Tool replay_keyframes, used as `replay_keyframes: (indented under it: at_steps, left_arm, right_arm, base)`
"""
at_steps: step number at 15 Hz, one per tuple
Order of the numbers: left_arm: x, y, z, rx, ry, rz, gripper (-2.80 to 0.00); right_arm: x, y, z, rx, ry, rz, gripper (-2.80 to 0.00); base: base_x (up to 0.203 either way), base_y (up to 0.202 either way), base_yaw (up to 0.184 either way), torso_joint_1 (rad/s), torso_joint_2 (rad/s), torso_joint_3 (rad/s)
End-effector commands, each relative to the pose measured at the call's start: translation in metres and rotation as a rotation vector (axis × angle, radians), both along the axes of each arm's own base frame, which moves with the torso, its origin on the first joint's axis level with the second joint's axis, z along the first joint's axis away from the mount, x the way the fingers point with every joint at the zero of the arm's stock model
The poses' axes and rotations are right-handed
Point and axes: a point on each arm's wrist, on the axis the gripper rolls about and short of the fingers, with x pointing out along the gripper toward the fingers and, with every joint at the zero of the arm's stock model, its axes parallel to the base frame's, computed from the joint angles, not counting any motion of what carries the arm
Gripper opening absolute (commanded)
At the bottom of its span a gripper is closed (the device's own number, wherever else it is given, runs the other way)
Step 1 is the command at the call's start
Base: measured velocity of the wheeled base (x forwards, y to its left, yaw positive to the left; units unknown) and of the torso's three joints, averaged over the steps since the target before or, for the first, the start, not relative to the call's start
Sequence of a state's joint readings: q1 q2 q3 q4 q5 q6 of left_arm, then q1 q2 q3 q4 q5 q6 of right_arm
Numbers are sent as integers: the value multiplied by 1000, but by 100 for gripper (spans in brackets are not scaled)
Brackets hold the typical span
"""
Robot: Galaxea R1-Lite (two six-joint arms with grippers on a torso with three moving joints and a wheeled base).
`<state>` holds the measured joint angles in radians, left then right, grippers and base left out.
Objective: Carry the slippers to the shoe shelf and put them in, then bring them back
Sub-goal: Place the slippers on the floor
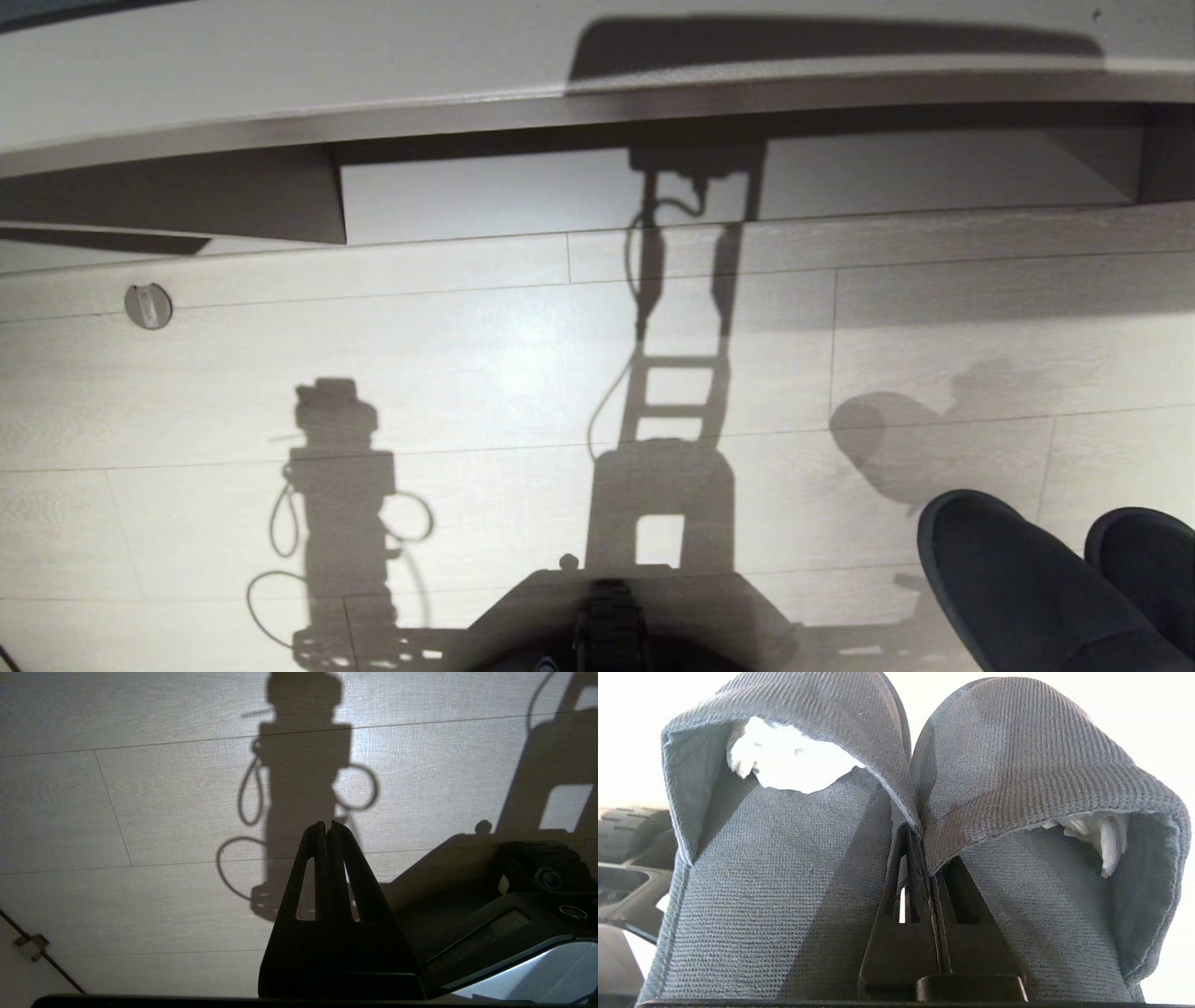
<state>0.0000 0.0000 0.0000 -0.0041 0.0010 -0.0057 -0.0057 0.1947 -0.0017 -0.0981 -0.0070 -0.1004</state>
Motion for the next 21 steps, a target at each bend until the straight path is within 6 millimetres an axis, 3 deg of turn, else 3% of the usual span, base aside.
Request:
replay_keyframes:
  at_steps: [1, 9, 21]
  left_arm:
    - [0, 0, 0, 0, -1, 0, -280]
    - [0, 0, 0, 0, -1, 0, -280]
    - [0, 0, 0, 0, -1, 0, -280]
  right_arm:
    - [-3, 0, -2, -4, -17, 6, -280]
    - [-16, 1, -14, -4, -87, 38, -280]
    - [-16, 0, -14, 84, -90, 21, -280]
  base:
    - [0, 0, 0, 0, 0, 0]
    - [0, 0, 0, 0, 0, 0]
    - [0, 0, 0, 0, 0, 0]
